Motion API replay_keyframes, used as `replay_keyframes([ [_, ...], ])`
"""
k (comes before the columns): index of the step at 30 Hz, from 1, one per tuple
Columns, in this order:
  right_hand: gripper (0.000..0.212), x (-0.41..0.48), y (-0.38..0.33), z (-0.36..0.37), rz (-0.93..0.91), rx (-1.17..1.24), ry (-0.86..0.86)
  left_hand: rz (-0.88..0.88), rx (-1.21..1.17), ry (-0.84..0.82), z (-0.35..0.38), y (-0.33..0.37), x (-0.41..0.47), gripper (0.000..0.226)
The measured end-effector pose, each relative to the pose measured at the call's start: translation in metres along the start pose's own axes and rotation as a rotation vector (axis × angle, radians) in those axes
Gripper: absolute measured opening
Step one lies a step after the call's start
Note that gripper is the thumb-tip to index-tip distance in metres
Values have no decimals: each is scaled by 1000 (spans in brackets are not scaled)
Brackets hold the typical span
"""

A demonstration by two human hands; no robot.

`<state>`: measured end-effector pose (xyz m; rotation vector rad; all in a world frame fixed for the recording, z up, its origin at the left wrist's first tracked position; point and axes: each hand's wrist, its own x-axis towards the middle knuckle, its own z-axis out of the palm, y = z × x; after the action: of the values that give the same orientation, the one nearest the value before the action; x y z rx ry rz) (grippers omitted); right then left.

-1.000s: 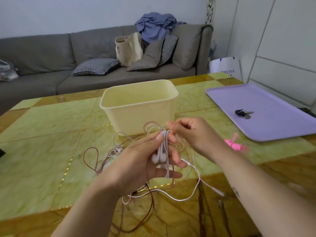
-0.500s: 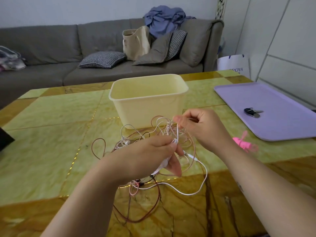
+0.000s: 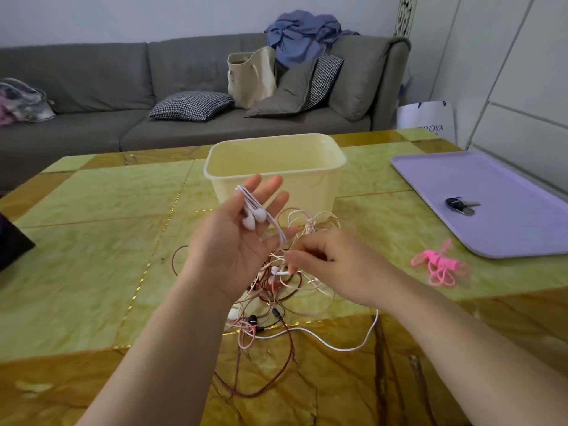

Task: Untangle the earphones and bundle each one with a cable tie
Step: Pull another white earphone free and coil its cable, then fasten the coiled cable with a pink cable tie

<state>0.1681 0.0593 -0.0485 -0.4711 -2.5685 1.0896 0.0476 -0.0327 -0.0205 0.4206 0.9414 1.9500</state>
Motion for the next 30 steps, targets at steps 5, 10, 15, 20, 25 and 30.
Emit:
replay_keyframes([
  [5,23,-8,-16,-25,-2,-41,5,-55,514,-110,-8,-9,1,33],
  [10,20,-9,-13,-37,-21,-5,32,-128,804,-250,-4,-20,-8,33],
  [15,30,-10,-5,-48,-25,24,112,-205,877,-347,-7,-20,-12,37],
  [20,36,-7,2,-48,-42,252,121,-300,602,-520,-6,-21,-13,30],
  [25,25,-7,3,-36,-3,524,140,-302,182,-700,-9,-14,-7,23],
  [30,22,-8,-1,-26,35,539,114,-328,31,-700,-16,-14,-2,18],
])
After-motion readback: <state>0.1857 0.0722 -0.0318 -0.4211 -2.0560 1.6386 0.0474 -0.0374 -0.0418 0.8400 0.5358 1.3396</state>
